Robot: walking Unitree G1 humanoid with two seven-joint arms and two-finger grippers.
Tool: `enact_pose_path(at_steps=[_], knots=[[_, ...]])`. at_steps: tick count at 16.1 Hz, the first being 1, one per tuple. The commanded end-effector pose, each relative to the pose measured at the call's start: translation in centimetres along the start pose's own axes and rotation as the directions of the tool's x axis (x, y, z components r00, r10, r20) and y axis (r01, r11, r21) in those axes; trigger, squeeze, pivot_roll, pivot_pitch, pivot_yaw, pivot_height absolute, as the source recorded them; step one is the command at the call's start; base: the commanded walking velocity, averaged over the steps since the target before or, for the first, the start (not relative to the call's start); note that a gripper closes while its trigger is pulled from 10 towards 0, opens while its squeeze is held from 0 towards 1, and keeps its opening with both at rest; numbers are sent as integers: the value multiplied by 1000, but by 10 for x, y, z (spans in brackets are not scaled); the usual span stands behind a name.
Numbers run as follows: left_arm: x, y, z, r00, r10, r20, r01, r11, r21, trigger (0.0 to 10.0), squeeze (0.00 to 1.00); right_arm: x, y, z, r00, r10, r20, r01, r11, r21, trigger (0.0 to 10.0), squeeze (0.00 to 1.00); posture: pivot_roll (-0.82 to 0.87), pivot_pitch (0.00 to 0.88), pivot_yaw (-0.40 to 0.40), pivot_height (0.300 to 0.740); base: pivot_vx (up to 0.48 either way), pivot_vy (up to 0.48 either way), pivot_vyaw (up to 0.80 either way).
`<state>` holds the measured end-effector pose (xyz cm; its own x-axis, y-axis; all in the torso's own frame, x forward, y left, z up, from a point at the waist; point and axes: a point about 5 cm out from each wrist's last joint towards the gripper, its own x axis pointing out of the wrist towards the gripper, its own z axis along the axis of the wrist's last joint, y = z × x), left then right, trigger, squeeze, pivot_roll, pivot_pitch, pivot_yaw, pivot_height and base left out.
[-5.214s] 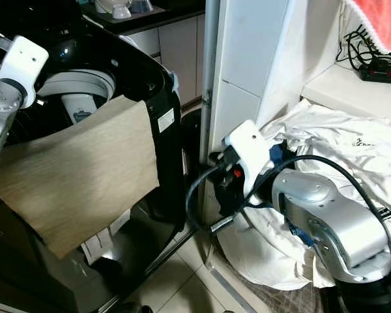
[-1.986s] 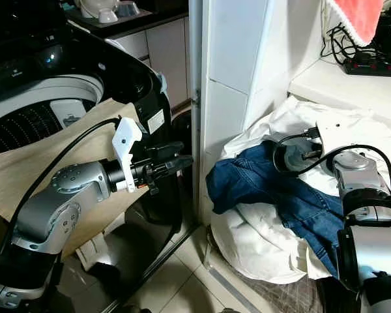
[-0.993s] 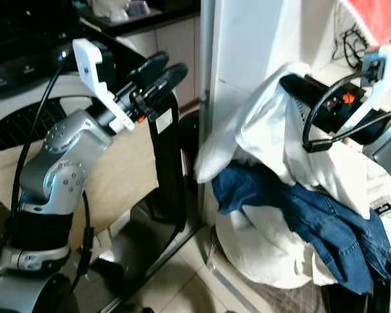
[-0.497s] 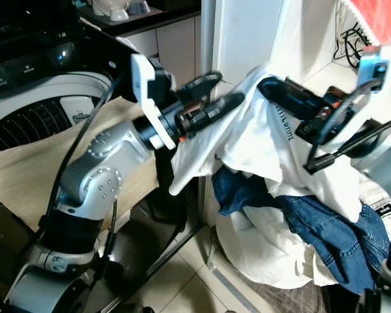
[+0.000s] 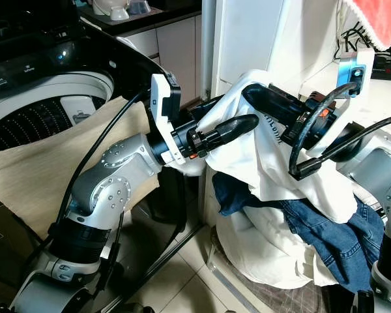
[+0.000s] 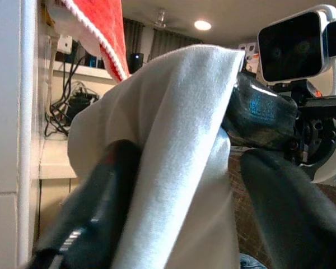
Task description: Clothes washing
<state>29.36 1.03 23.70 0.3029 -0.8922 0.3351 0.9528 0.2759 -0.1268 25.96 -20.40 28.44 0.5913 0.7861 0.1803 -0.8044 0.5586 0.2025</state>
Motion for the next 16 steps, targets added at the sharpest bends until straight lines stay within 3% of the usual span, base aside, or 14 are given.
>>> enact_pose_path(at_steps=[1, 5, 8, 16], knots=[[-1, -1, -1, 1000, -17, -6, 16, 1000, -21, 0, 0, 3, 6, 1, 1000, 26, -5, -26, 1000, -9, 0, 0, -123, 0, 58, 740, 0, 0, 0], [-3, 2, 0, 1000, -13, -10, 13, 1000, -17, 0, 0, -1, 3, 0, 1000, 8, -13, -8, 1000, -9, 0, 0, -125, 0, 57, 740, 0, 0, 0], [-5, 3, 0, 1000, -25, -13, 25, 999, 31, 0, 0, -1, 1, -2, 1000, 0, -22, 0, 1000, -8, 0, 0, -124, 0, 57, 740, 0, 0, 0], [-6, 6, 2, 1000, -20, -9, 20, 999, 34, 0, 0, -1, -2, -5, 999, -20, -32, 20, 1000, -15, 0, 0, -127, 0, 59, 740, 0, 0, 0]])
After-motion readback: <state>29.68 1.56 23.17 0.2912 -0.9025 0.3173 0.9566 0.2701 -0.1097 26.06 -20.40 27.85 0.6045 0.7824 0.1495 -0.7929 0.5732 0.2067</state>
